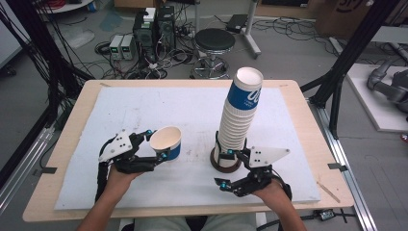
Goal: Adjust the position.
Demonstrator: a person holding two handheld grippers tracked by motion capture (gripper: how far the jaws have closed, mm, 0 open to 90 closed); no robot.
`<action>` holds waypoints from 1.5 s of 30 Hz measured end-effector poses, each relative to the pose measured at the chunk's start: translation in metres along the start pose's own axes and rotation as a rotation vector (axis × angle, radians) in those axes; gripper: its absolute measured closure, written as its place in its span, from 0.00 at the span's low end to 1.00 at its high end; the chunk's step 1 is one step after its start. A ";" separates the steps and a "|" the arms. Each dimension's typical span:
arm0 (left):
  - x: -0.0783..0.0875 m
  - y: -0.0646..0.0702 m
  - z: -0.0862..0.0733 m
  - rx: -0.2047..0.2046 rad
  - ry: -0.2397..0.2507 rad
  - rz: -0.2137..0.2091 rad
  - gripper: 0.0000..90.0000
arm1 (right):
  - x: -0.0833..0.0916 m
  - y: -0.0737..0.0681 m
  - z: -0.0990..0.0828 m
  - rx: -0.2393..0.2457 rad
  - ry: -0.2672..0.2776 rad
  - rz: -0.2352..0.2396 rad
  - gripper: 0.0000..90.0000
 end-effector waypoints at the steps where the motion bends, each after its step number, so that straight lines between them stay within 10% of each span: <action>1: 0.002 -0.002 -0.001 0.001 -0.002 0.015 0.34 | 0.003 0.000 -0.001 -0.002 -0.007 -0.008 0.25; 21: 0.025 -0.034 -0.011 0.014 -0.011 0.213 0.33 | 0.083 0.022 -0.032 -0.076 0.017 -0.291 0.25; 45: 0.033 -0.052 -0.023 0.008 -0.026 0.283 0.33 | 0.092 0.043 -0.031 -0.117 0.081 -0.424 0.24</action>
Point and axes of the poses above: each handheld gripper's, and its own axes: x roughly backward along the jaws, z roughly out of its top, y roughly to its right, the point moved 1 cm from there along -x, roughly forward along the jaws, and after that the axes turned 12 degrees about -x, right-handed, at the moved point
